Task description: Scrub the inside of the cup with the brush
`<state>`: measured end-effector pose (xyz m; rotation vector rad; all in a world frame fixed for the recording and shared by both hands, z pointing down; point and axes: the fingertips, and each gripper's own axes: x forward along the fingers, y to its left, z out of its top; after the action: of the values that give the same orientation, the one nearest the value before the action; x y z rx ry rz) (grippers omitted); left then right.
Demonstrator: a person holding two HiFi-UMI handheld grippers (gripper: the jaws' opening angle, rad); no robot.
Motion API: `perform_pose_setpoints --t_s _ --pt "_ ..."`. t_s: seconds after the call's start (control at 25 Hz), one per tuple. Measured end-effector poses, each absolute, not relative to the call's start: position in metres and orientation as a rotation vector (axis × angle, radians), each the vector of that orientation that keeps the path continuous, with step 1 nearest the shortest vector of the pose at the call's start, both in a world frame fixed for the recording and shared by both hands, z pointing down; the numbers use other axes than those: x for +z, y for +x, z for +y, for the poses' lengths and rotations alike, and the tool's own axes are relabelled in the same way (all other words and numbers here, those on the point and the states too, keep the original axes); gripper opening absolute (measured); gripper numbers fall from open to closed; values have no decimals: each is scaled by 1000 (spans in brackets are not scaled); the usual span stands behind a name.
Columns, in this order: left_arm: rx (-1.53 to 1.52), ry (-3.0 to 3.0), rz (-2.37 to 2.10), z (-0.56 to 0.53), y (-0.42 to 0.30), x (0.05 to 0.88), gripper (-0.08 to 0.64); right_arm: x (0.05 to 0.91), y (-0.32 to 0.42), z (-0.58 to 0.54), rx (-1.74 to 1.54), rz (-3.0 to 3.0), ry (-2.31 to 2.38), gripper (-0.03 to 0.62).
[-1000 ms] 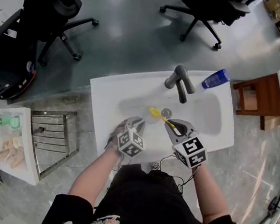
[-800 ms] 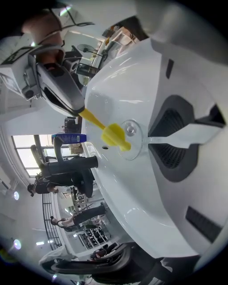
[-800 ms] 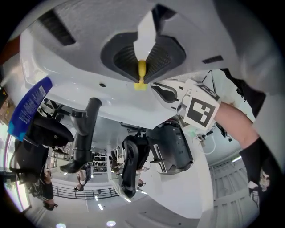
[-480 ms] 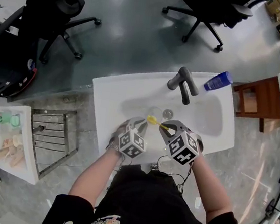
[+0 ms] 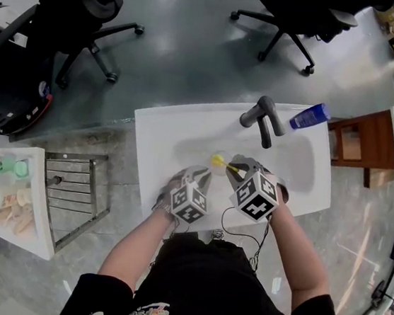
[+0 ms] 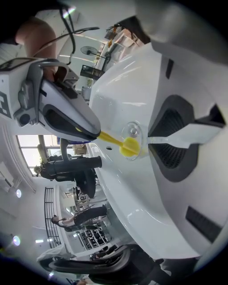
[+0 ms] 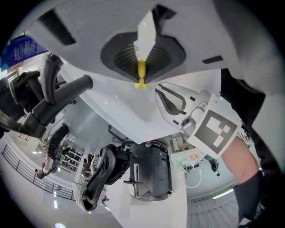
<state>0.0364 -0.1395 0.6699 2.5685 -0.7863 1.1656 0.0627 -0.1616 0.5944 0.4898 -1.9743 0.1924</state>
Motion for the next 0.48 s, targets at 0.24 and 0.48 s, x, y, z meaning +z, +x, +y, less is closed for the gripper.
perform_pose_setpoints --t_s 0.24,0.48 --pt "1163 2576 -774 -139 37 670 42 599 74 -172 243 -1944 545 40" --pt "1160 2573 -777 -138 35 670 42 603 83 -172 275 -1900 561 40"
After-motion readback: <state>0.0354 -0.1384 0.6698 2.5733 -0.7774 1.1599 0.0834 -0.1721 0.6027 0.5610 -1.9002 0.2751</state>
